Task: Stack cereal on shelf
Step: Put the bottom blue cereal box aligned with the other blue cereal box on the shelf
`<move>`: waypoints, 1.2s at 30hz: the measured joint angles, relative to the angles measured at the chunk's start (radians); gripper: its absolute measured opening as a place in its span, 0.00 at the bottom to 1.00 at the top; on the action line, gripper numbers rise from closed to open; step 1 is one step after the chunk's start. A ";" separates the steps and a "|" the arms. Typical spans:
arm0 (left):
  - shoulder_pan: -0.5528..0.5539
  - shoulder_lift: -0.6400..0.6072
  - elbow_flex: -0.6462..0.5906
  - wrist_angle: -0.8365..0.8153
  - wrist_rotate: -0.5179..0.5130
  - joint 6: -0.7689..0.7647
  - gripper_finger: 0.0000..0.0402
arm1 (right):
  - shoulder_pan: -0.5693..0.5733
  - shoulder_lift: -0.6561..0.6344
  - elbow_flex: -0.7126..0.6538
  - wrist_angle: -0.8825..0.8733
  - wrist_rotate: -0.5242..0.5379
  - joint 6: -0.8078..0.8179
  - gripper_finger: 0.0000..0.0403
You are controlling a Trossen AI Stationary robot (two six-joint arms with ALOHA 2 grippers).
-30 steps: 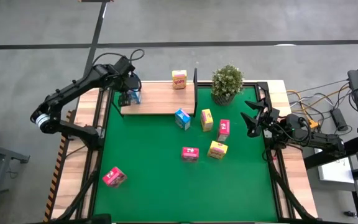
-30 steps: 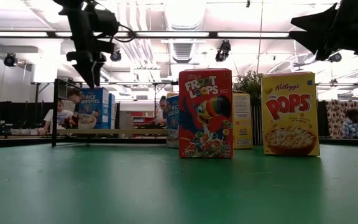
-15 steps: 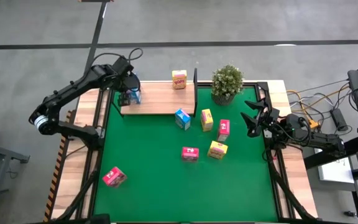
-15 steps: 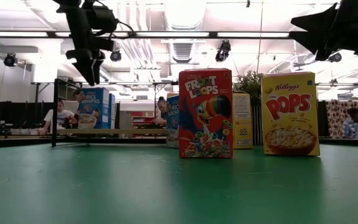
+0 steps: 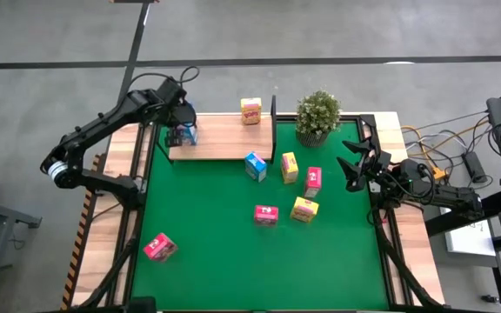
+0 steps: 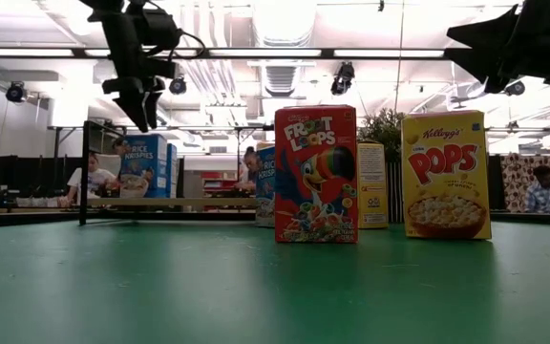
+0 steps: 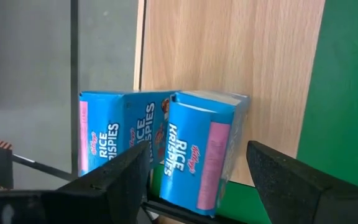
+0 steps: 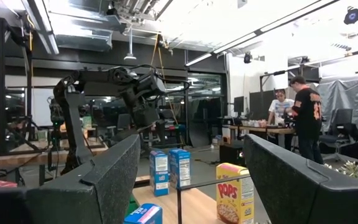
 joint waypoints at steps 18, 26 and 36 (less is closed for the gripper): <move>0.046 0.021 -0.007 0.016 0.095 0.009 0.62 | 0.000 0.000 0.000 -0.001 0.000 -0.002 0.68; 0.050 0.054 -0.007 0.022 0.095 0.010 0.62 | 0.000 0.000 0.000 -0.002 0.000 -0.002 0.68; 0.052 0.075 -0.007 0.015 0.094 0.011 0.57 | 0.000 0.000 0.000 -0.002 0.000 -0.004 0.68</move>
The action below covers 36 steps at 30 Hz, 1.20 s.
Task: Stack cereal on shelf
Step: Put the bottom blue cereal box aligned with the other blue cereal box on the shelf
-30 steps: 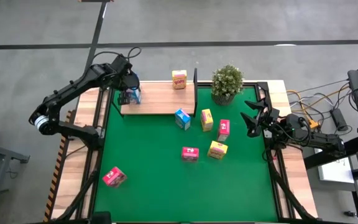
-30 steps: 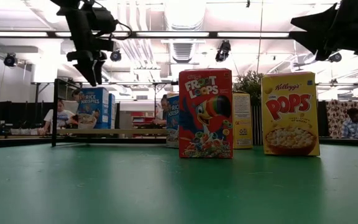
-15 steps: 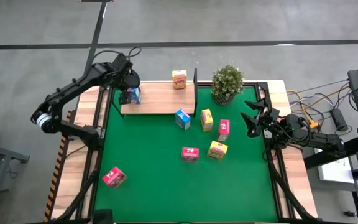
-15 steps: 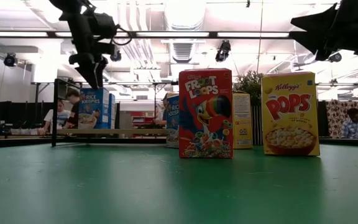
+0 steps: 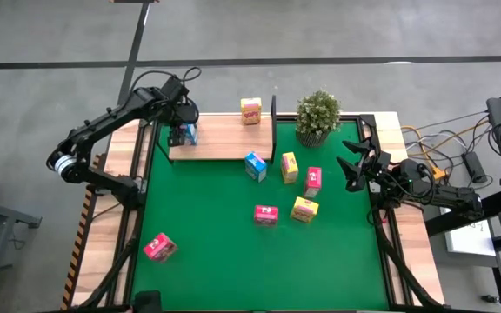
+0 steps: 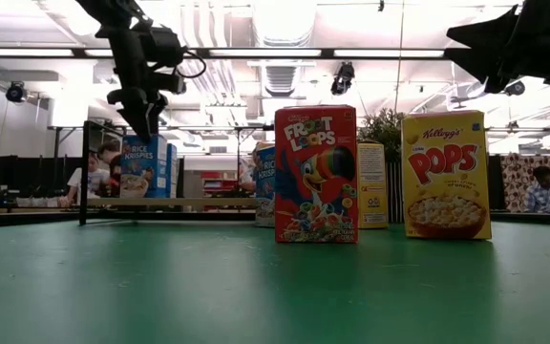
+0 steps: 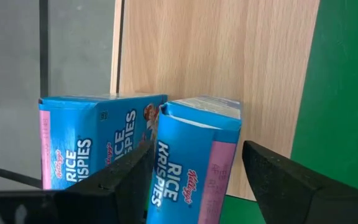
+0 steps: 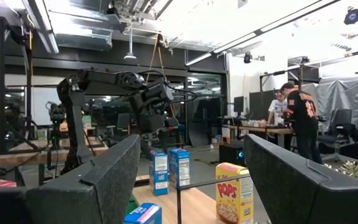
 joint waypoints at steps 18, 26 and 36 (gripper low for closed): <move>0.000 0.000 0.000 -0.002 -0.020 0.032 0.41 | 0.000 0.000 0.000 0.000 0.000 0.001 0.68; 0.002 0.000 0.000 0.003 -0.073 0.045 0.41 | 0.000 0.000 0.000 0.000 0.000 0.001 0.68; 0.002 0.000 0.000 0.023 -0.070 0.043 0.41 | 0.000 0.000 0.000 0.000 0.000 0.002 0.68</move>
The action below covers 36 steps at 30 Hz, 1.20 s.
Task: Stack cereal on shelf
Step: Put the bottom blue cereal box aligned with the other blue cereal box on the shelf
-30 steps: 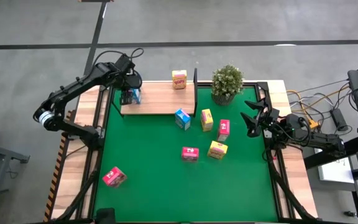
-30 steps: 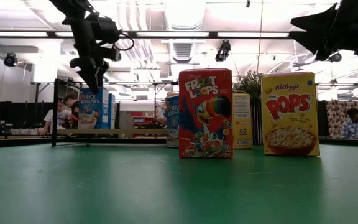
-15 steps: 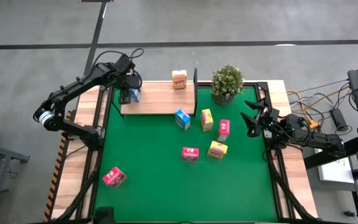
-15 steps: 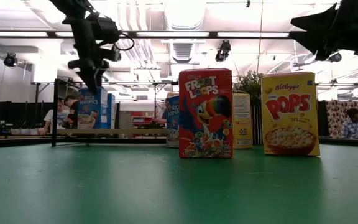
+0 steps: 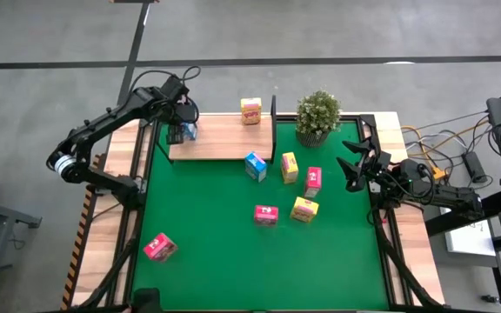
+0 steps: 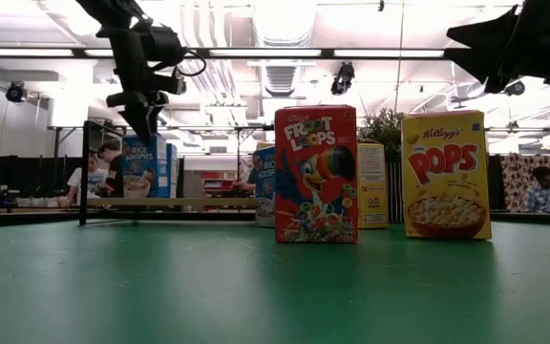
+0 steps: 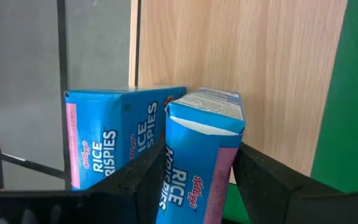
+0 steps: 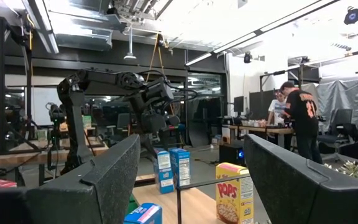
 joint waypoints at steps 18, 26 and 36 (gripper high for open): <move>0.000 -0.001 0.012 -0.023 0.012 -0.043 0.41 | 0.000 0.000 0.000 0.000 0.000 0.000 0.68; 0.000 -0.001 0.012 -0.048 0.011 -0.050 0.41 | 0.000 0.000 0.000 -0.001 0.000 0.000 0.68; 0.000 -0.001 0.013 -0.048 0.010 -0.053 0.41 | 0.000 0.000 0.000 -0.001 0.000 0.000 0.68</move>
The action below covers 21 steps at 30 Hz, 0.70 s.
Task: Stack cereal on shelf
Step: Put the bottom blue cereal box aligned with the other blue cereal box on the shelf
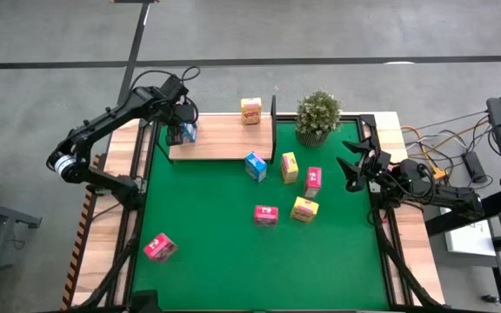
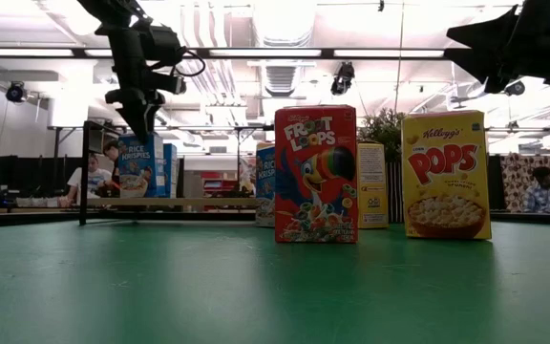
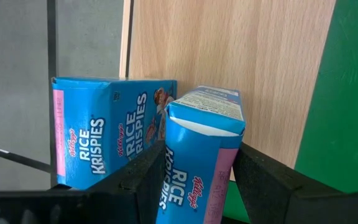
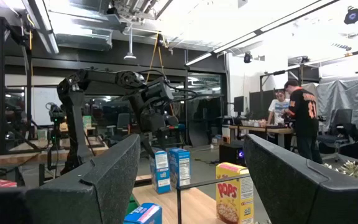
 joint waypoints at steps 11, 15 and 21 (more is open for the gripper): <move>0.000 0.000 0.000 0.002 -0.003 -0.001 0.41 | 0.000 0.000 0.000 0.000 0.000 0.000 0.68; 0.000 0.000 0.000 0.002 -0.003 -0.001 0.41 | 0.000 0.000 0.000 0.000 0.000 0.000 0.68; 0.000 0.000 0.000 0.006 -0.003 -0.001 0.41 | 0.000 0.000 0.000 0.001 0.000 0.015 0.68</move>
